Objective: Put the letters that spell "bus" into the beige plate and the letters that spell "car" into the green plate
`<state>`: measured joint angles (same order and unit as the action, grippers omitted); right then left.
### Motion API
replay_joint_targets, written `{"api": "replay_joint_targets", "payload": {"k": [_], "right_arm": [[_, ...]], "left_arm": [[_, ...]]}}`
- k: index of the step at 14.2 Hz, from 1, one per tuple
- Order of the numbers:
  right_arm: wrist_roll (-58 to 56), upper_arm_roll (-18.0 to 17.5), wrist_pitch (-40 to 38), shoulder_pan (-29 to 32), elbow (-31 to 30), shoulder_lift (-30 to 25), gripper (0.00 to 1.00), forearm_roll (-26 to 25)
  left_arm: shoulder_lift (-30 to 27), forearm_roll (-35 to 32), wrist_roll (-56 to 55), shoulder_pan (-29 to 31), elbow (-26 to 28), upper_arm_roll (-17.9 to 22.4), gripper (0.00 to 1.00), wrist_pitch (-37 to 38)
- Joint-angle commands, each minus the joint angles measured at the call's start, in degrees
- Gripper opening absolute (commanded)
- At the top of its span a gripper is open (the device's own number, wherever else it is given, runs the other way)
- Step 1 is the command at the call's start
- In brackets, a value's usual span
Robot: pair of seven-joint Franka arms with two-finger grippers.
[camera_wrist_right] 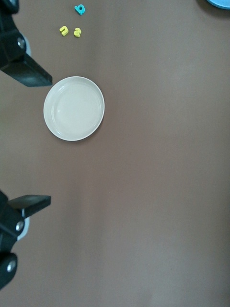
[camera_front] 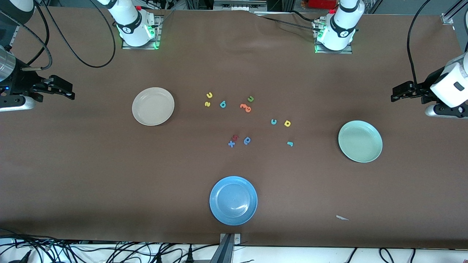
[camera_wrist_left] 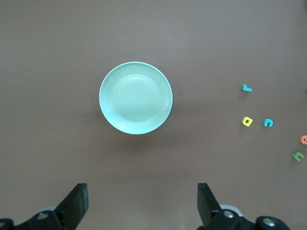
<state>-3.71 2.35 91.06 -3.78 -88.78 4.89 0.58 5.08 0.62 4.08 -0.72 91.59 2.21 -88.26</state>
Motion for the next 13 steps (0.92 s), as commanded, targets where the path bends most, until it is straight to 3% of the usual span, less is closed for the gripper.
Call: {"api": "replay_joint_targets", "payload": {"k": [1, 13], "right_arm": [[-0.25, -0.15, -0.97, 0.18, 1.24, 0.47, 1.00, 0.74], [-0.16, -0.42, -1.15, -0.79, 1.24, 0.39, 1.00, 0.56]], "left_arm": [[-0.69, -1.32, 0.40, 0.02, 0.87, -0.28, 1.00, -0.78], [-0.60, -1.32, 0.40, 0.02, 0.96, -0.28, 1.00, -0.78]]}}
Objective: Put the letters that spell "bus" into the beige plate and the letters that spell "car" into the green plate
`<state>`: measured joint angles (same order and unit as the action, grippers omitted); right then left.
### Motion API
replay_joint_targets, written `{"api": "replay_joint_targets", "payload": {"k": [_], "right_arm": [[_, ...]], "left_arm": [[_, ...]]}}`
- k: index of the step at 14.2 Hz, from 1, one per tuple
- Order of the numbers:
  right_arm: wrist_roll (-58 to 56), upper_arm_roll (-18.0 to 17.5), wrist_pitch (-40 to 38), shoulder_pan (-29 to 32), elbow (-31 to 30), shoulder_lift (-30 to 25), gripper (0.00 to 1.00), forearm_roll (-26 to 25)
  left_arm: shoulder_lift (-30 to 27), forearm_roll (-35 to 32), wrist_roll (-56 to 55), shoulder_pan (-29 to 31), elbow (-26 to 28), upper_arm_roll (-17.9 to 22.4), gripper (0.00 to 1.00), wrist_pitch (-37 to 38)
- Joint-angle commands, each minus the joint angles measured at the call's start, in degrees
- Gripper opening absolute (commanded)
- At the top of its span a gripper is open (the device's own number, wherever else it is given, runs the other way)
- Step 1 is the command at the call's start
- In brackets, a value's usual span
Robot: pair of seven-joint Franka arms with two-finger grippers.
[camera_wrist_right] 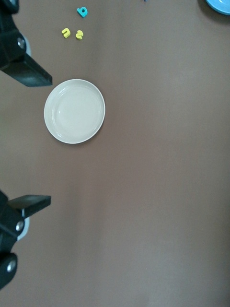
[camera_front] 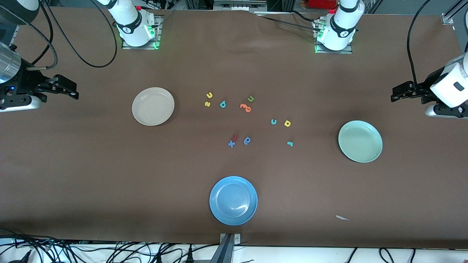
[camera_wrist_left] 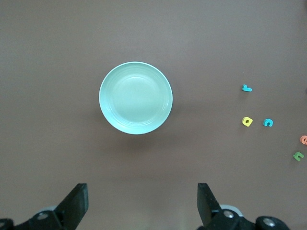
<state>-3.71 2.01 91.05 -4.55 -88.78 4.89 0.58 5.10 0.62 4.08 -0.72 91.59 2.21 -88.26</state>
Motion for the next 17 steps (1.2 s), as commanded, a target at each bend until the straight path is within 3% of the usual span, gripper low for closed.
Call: {"api": "replay_joint_targets", "payload": {"k": [1, 17], "right_arm": [[-0.16, 0.01, -1.14, -0.02, 1.24, 0.38, 1.00, 0.56], [-0.16, 0.02, -1.14, -0.02, 1.24, 0.38, 1.00, 0.56]], "left_arm": [[-0.62, -1.32, 0.40, 0.02, 0.96, -0.28, 1.00, -0.78], [0.17, -1.32, 0.40, -0.07, 1.04, -0.28, 1.00, -1.39]]}}
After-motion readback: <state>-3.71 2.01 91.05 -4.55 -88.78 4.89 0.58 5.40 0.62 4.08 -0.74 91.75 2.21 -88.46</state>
